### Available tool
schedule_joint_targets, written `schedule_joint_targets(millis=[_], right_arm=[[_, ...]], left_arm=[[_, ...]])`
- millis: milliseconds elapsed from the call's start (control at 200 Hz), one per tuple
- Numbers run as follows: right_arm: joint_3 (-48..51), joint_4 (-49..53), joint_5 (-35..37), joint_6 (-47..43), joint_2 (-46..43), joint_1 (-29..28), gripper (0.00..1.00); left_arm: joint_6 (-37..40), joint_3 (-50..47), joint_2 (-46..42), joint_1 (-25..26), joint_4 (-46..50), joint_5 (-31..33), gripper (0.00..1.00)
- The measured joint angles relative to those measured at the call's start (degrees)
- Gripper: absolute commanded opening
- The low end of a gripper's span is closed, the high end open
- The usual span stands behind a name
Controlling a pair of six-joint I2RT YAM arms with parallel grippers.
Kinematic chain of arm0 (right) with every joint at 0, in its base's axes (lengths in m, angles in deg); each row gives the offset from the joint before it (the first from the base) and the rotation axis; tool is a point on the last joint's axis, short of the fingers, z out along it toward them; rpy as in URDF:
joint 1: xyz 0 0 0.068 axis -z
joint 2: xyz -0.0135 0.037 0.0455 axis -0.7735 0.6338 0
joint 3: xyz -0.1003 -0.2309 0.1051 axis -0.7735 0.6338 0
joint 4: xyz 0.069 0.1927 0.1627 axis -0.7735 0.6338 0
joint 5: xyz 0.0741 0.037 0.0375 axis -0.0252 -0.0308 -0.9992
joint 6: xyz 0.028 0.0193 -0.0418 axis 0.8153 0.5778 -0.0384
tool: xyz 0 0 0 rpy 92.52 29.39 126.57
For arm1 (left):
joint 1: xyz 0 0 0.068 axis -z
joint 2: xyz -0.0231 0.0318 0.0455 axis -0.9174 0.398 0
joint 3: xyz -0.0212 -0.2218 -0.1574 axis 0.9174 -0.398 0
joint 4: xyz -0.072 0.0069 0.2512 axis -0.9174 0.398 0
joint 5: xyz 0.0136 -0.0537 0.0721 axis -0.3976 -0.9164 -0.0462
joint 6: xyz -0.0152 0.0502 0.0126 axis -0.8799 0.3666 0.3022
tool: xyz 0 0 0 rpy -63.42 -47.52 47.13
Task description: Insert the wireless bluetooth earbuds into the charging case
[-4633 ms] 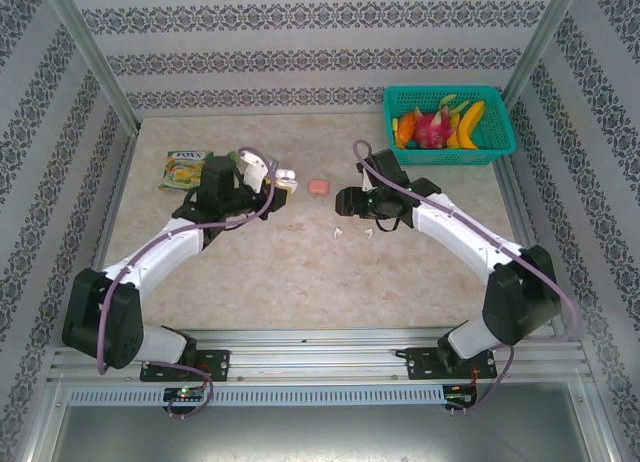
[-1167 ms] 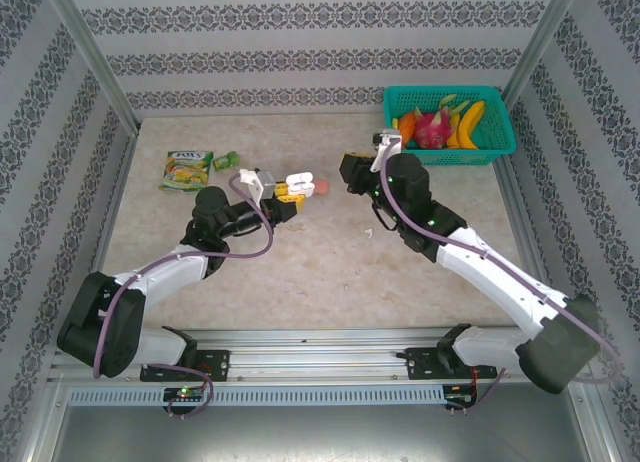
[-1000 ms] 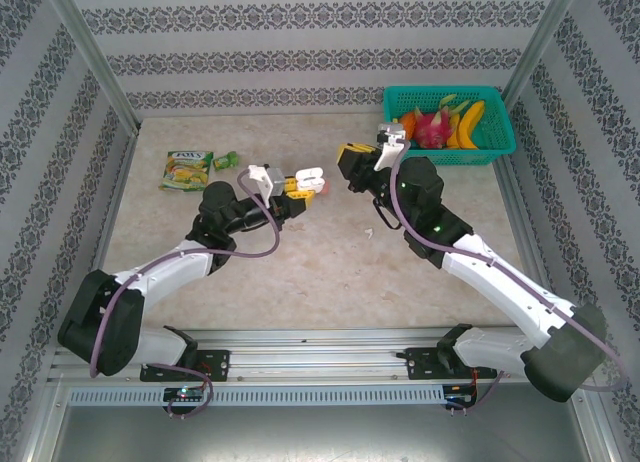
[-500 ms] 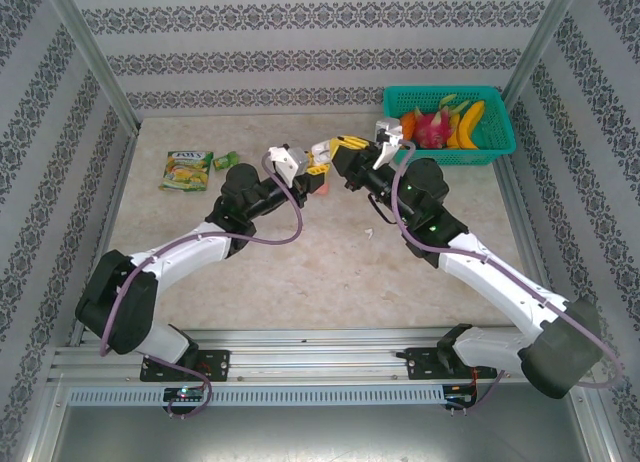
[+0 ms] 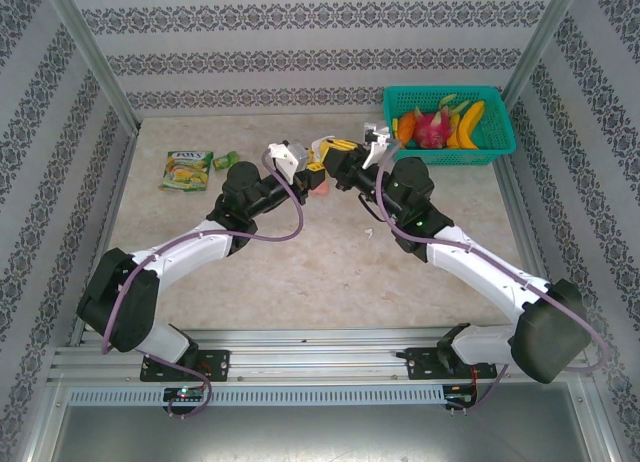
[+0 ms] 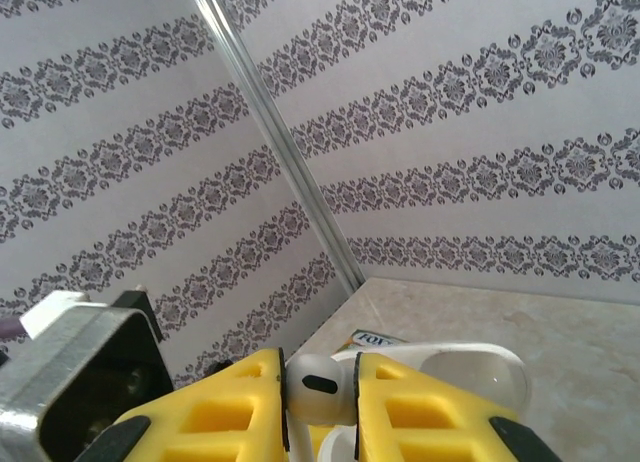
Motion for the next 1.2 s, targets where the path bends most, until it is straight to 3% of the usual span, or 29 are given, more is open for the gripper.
schedule_joint_targets(millis=[1199], right_arm=[[1.86, -2.93, -0.48, 0.17, 1.14, 1.86, 0.17]], left_arm=[[-1.03, 1.05, -0.07, 0.63, 1.05, -0.39, 0.00]])
